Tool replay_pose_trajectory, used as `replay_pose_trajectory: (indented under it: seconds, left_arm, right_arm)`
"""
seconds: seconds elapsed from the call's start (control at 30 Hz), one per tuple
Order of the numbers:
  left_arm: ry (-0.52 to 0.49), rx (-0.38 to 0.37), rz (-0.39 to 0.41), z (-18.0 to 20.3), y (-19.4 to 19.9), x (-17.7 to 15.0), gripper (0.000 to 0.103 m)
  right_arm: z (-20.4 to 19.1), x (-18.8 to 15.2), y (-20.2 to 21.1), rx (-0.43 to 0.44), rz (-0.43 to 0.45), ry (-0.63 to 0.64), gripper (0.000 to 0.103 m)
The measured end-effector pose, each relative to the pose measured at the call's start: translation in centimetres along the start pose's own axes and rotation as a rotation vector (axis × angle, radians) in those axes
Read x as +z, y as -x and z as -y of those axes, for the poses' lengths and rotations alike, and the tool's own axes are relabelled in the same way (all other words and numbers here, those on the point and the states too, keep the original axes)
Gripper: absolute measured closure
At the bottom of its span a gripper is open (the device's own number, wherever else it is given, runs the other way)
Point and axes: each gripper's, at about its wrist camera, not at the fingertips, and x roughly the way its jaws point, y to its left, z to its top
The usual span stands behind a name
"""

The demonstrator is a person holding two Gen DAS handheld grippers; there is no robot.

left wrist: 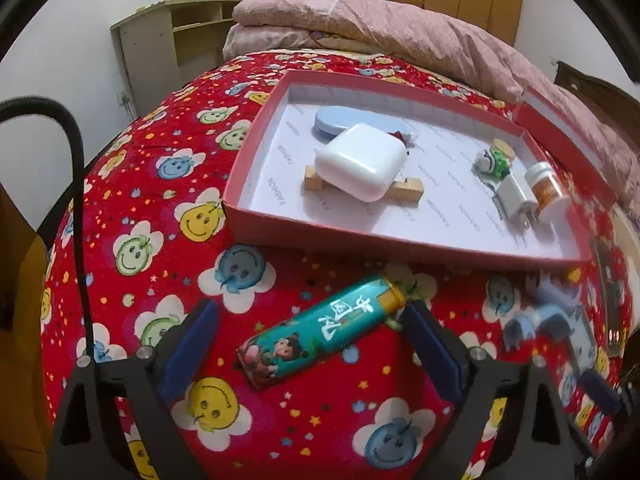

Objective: Organize rigid objects
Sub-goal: 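Withdraw both tools and grasp the green tube with the left tool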

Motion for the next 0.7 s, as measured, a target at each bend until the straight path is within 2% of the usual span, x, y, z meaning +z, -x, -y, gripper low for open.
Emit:
replay_pose_trajectory:
  seconds: [0.13,0.33,0.43,0.5,0.7]
  left_arm:
    - [0.02,-0.008,0.009,0.0,0.0,0.1,0.007]
    - [-0.052,0.002,0.013,0.7,0.2,-0.4,0.012]
    - [-0.07,-0.013,0.014,0.9,0.5,-0.5,0.025]
    - [-0.085,-0.027,0.018,1.0,0.8,-0.6,0.041]
    - [-0.1,-0.065,0.023,0.6,1.5,-0.9,0.067]
  right_arm:
    - [0.3,-0.2,-0.4,0.014,-0.009,-0.016,0.043]
    - [0.3,-0.3,-0.8,0.017,-0.02,-0.024,0.043]
    - [0.3,-0.3,-0.8,0.014,-0.017,-0.021,0.043]
    - [0.4,-0.2,-0.7,0.009,-0.014,-0.02,0.043]
    - [0.7,0.5,-0.9,0.006,-0.016,-0.034,0.043]
